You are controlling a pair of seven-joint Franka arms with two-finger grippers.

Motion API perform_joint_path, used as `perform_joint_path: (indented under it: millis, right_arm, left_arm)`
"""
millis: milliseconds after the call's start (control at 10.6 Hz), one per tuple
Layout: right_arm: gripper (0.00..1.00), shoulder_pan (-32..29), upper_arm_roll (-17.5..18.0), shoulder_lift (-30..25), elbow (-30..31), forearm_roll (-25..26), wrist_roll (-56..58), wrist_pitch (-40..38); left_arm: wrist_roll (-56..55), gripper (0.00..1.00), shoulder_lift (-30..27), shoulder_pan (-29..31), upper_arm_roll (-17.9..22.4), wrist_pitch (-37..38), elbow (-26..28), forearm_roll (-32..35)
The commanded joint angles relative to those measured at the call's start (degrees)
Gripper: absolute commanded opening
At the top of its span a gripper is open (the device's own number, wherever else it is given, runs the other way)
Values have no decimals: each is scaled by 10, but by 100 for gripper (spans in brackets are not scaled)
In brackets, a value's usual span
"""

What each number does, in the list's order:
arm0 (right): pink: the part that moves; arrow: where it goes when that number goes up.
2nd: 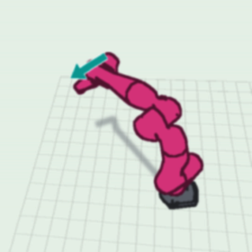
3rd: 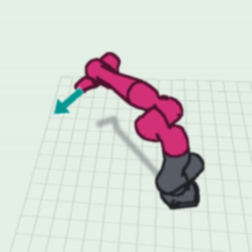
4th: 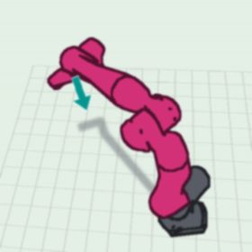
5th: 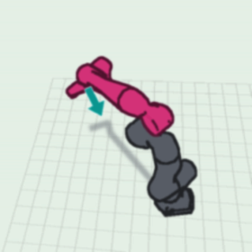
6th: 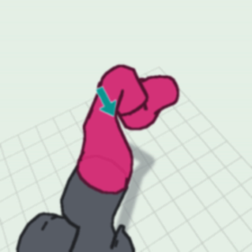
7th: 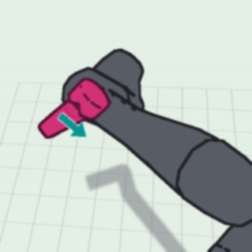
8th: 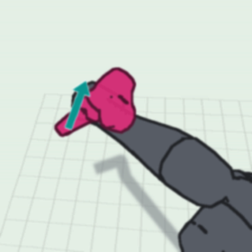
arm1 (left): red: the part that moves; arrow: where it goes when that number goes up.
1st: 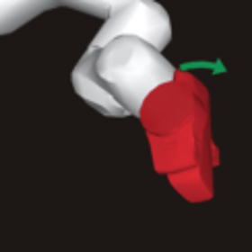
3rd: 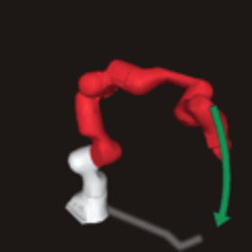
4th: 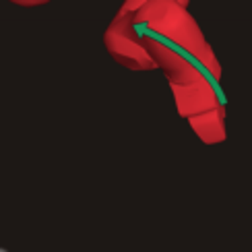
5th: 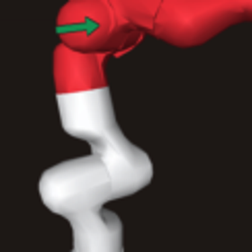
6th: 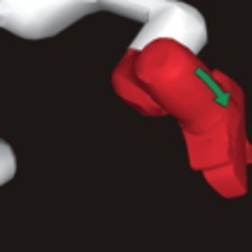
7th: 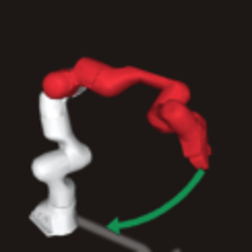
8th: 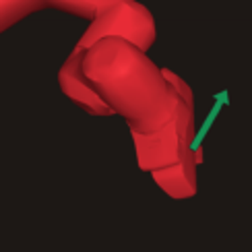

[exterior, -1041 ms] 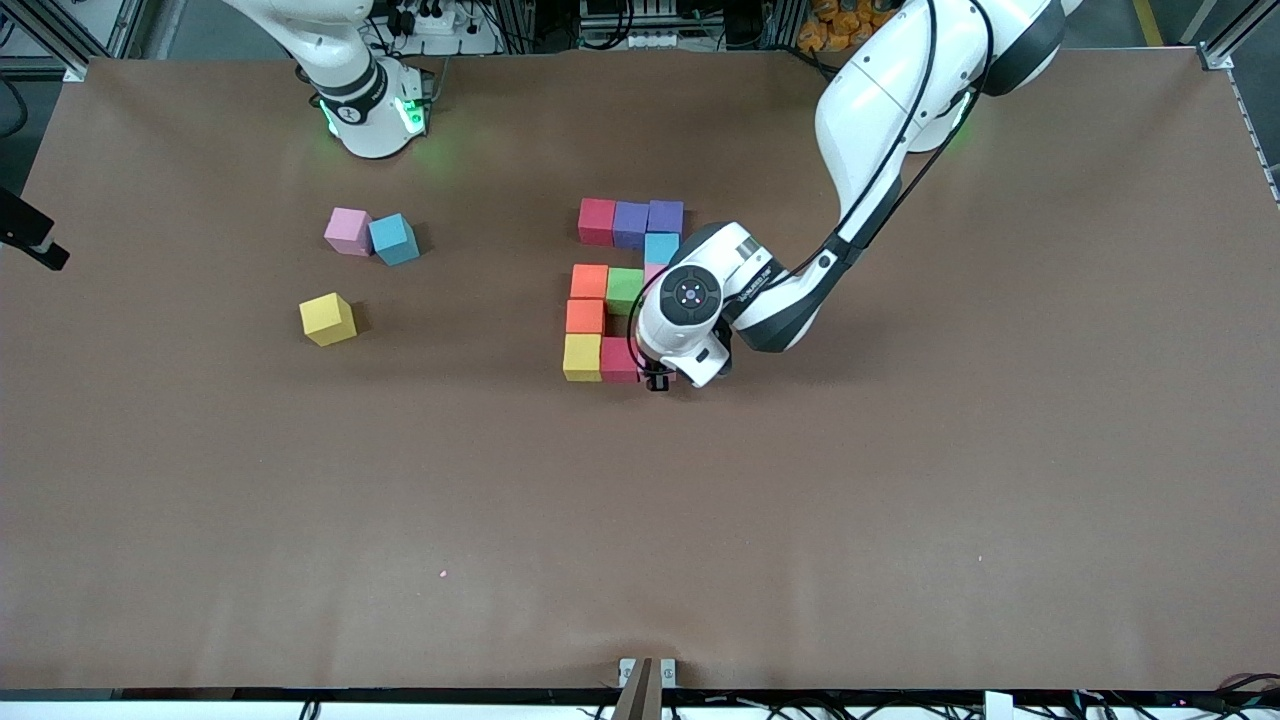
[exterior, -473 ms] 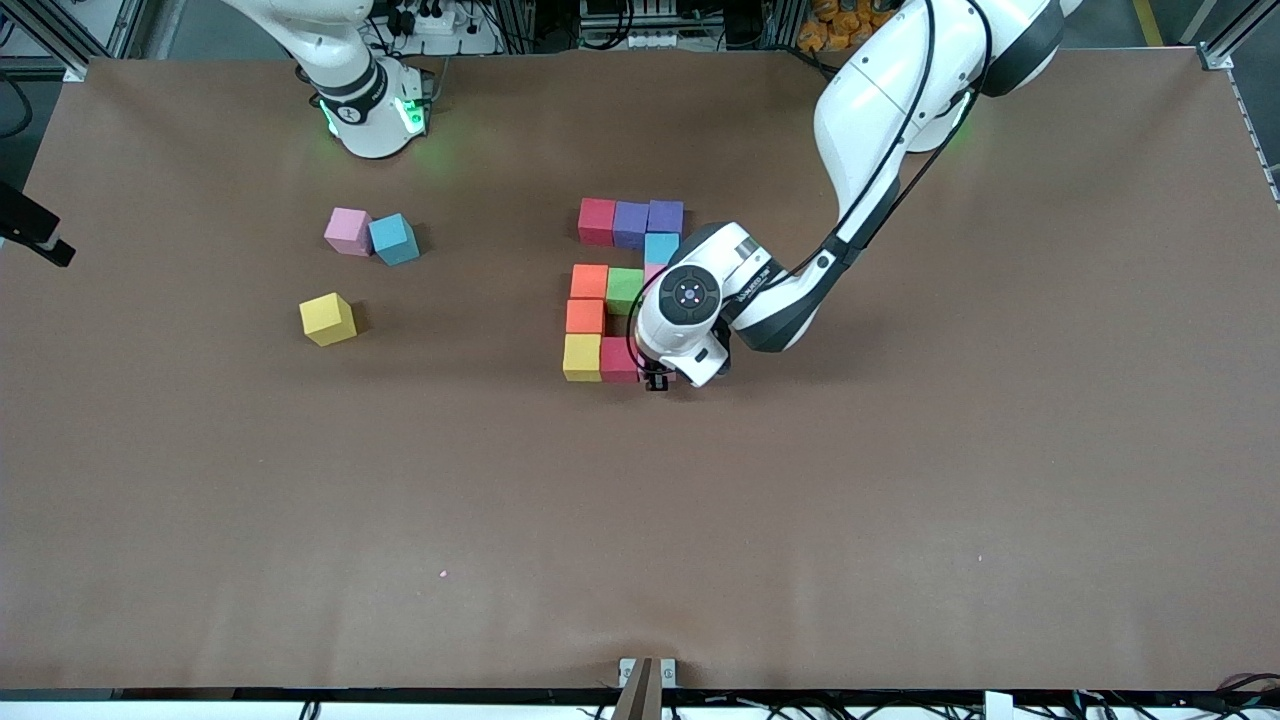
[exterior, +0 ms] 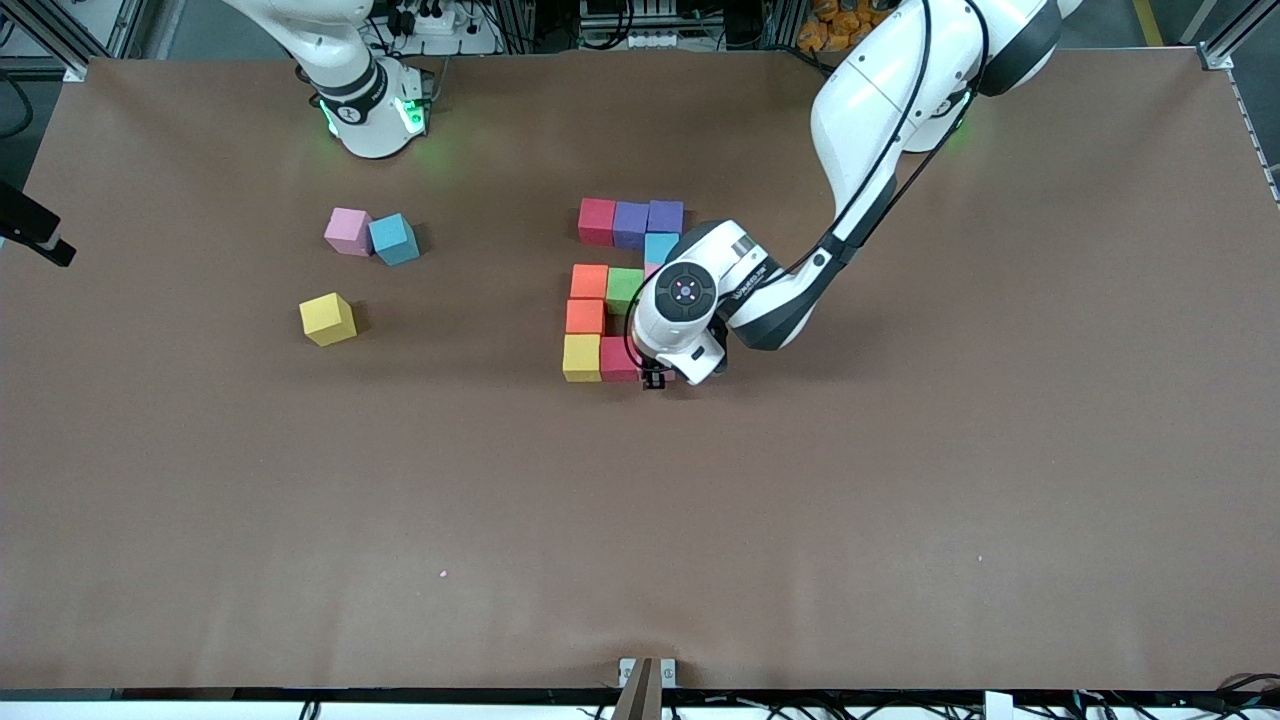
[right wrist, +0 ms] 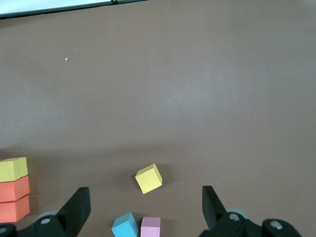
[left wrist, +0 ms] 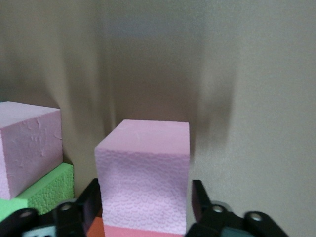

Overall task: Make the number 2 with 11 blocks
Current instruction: 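Lower the pink cube onto the shape with the left gripper and open it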

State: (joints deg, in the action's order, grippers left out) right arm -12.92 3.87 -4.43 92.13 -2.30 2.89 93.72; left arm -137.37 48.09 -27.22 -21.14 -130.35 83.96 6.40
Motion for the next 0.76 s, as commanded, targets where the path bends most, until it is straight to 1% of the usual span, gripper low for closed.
perform_joint_path:
  millis: [0, 189, 473, 662]
  right_arm:
    - [100, -8, 5, 0, -12, -10, 0, -8]
    - [100, -8, 5, 0, -12, -10, 0, -7]
    - [100, -8, 5, 0, -12, -10, 0, -4]
    - [100, -8, 5, 0, -12, -10, 0, -4]
  left_arm:
    - [-2, 100, -13, -4, 8, 0, -3, 26]
    - [6, 100, -28, 1, 3, 0, -4, 27]
    - [19, 100, -69, 2, -6, 3, -3, 28]
    - [47, 100, -102, 7, -6, 17, -1, 29]
